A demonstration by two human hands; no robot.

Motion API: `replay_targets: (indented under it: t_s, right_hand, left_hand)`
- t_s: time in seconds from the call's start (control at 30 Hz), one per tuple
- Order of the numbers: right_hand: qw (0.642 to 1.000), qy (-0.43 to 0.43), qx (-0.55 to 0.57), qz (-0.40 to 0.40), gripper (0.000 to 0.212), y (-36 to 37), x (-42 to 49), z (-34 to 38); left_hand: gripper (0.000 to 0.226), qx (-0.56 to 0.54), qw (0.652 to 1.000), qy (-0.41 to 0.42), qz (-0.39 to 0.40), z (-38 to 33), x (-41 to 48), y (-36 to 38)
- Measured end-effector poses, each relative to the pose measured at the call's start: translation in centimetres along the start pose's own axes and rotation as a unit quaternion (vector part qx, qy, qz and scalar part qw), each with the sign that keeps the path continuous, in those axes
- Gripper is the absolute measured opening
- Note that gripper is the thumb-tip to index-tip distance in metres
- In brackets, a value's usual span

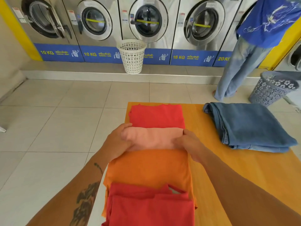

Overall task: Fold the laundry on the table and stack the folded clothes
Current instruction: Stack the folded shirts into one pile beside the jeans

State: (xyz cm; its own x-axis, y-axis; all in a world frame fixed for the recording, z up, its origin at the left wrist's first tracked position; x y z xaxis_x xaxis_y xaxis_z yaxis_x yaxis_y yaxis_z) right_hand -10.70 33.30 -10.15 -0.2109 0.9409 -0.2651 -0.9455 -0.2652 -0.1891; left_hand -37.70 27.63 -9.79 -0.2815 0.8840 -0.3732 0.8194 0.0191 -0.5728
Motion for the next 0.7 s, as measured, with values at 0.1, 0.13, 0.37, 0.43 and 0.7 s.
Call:
replay_targets:
  t_s: [0.1,0.13,0.37,0.43,0.7]
  right_hand:
    - [0.999,-0.024,-0.032,-0.016,0.041,0.1,-0.5,0.4]
    - [0.998,-0.038,-0.037,-0.017,0.04,0.3,-0.8,0.4]
    - [0.985,-0.141,-0.089,-0.035,0.049,0.3,-1.2,1.4]
    - [0.982,-0.16,-0.084,-0.048,0.054,-0.1,-1.0,2.0]
    - [0.97,-0.203,-0.09,-0.097,0.049,-2.6,2.8,6.5]
  left_hand:
    - [0.059,0.034,0.999,0.027,-0.02,-0.5,-0.8,0.0]
    - [0.058,0.036,0.998,0.035,-0.023,-0.7,-1.0,0.1]
    - [0.06,0.007,0.995,0.079,-0.053,-1.7,-1.5,-0.5]
    - [0.059,-0.023,0.993,0.092,-0.075,-2.3,-1.4,-0.8]
    - [0.056,-0.114,0.983,0.088,-0.114,-6.4,2.0,-1.6]
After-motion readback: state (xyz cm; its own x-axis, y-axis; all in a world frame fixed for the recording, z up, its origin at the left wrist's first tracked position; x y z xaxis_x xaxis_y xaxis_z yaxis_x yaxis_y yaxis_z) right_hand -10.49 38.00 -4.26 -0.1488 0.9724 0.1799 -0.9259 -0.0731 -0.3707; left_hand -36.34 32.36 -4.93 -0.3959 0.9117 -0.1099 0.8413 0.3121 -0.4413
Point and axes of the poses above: each hand's wrist, its own x-axis towards the middle knuckle, its own y-axis out of the palm, z = x × y, the point moved 3 cm from there along x, towards the middle knuckle, and after that the axes turned 13 degrees about -y, right-handed, at the moved point
